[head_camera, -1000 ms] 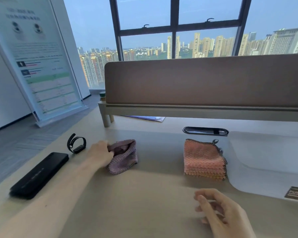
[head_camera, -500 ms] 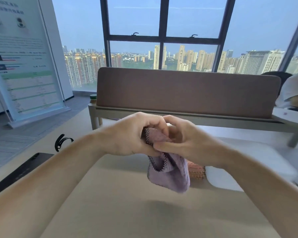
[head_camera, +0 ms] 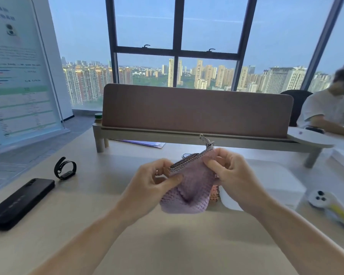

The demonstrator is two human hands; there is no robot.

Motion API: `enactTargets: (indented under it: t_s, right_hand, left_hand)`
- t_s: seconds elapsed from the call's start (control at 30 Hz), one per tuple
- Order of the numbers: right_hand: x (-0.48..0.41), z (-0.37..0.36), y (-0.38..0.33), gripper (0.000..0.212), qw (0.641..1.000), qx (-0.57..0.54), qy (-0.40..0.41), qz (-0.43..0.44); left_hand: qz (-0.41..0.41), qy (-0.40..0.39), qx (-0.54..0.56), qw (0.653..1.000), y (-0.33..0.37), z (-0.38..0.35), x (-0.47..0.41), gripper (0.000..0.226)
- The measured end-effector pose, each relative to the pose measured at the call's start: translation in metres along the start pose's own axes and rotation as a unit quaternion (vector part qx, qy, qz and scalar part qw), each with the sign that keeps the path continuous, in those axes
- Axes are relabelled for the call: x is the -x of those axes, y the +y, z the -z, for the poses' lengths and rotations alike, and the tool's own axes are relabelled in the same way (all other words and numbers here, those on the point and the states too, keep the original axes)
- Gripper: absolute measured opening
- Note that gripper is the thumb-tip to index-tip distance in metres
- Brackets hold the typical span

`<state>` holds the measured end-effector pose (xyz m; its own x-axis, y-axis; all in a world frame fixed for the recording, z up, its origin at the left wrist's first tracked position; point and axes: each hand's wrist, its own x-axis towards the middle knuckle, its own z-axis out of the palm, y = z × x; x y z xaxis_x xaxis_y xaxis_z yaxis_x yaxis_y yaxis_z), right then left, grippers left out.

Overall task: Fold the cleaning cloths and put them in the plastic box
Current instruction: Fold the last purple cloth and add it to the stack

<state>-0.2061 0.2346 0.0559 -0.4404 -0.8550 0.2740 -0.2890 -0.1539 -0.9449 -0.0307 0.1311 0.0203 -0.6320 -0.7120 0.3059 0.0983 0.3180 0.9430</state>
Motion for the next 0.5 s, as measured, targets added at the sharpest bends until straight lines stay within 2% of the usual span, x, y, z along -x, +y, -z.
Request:
enactTargets:
  t_s: [0.1,0.2,0.27,0.4,0.5]
  right_hand:
    - [0.006,0.010,0.000,0.023,0.998,-0.048,0.016,-0.024]
    - [0.011,0.011,0.000,0.023,0.999,-0.034,0.008,-0.016]
    - [0.013,0.011,-0.003,0.023,0.998,-0.068,-0.007,-0.011]
    - [0.016,0.014,-0.011,0.025,0.983,-0.160,-0.092,-0.016]
    - [0.016,0.021,-0.013,0.016,0.974,-0.199,-0.111,-0.014]
  left_hand:
    - [-0.010,0.033,0.024,0.999,-0.002,0.008,-0.002,0.020]
    - [-0.008,0.026,0.041,0.999,-0.003,0.013,-0.002,0.021]
    - [0.006,-0.006,0.063,0.998,-0.004,0.016,0.001,0.024]
    - [0.052,-0.148,0.155,0.975,-0.002,0.013,0.017,0.028]
    - [0.055,-0.166,0.120,0.977,0.003,0.007,0.025,0.043]
